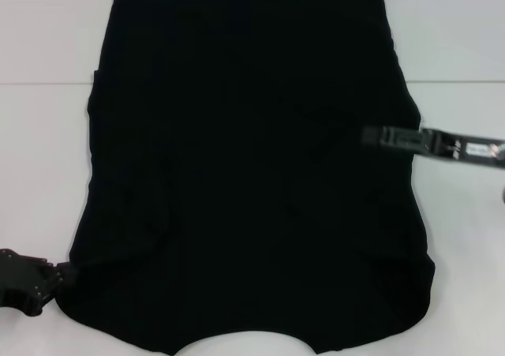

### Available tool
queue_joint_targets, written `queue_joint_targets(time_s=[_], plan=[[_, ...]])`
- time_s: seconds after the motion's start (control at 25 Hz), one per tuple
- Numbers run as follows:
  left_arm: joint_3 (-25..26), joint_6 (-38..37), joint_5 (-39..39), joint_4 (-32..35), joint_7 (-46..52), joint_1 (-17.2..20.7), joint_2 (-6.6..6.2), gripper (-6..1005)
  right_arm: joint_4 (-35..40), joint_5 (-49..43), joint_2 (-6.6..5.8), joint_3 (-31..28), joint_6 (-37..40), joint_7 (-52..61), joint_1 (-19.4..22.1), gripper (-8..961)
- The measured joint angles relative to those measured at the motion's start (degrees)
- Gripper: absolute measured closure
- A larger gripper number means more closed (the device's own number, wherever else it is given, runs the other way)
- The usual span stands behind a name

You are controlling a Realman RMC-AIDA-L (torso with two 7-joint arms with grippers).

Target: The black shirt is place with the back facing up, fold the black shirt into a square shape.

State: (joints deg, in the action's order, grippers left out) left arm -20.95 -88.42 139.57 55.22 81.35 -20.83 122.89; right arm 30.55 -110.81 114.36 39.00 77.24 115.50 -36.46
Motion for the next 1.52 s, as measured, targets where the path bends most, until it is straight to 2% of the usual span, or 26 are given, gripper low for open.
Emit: queue_joint_targets(time_s=[0.04, 0.12, 0.24, 0.4, 0.56, 0.8, 1.32, 1.52], plan=[[0.1, -0.1, 0.0, 0.0, 0.1, 0.0, 0.04, 760, -0.2, -0.8, -0.77, -0.1, 1.3, 1.0, 1.2, 76], [0.2, -0.1, 0.0, 0.1, 0.3, 0.1, 0.0, 838, -0.2, -1.1, -1.21, -0.1, 2.1, 1.6, 2.0, 78], [0.6, -0.6, -0.3, 0.1, 0.8, 0.3, -0.23, 982, -0.2, -2.1, -2.67, 0.0, 4.4, 2.9, 4.5, 84], [1.1, -1.0, -0.3, 0.1, 0.8, 0.4, -0.27, 982, -0.2, -5.2, -3.95, -0.2, 6.4, 4.4, 7.1, 91], [1.1, -1.0, -0.4, 0.1, 0.9, 0.4, -0.08, 982, -0.2, -6.8, -4.48, -0.1, 7.5, 5.1, 8.6, 99], [1.2, -1.1, -0.4, 0.1, 1.1, 0.4, 0.11, 983, -0.2, -11.8, -4.34, 0.0, 8.4, 6.4, 8.3, 111], [1.2, -1.0, -0.4, 0.1, 1.7, 0.4, 0.15, 981, 0.0, -18.7, -2.5, 0.2, 8.6, 7.0, 5.4, 136], [0.9, -1.1, -0.2, 0.1, 2.1, 0.2, 0.1, 982, 0.4, -19.1, -2.37, 0.0, 8.7, 6.7, 5.6, 324]])
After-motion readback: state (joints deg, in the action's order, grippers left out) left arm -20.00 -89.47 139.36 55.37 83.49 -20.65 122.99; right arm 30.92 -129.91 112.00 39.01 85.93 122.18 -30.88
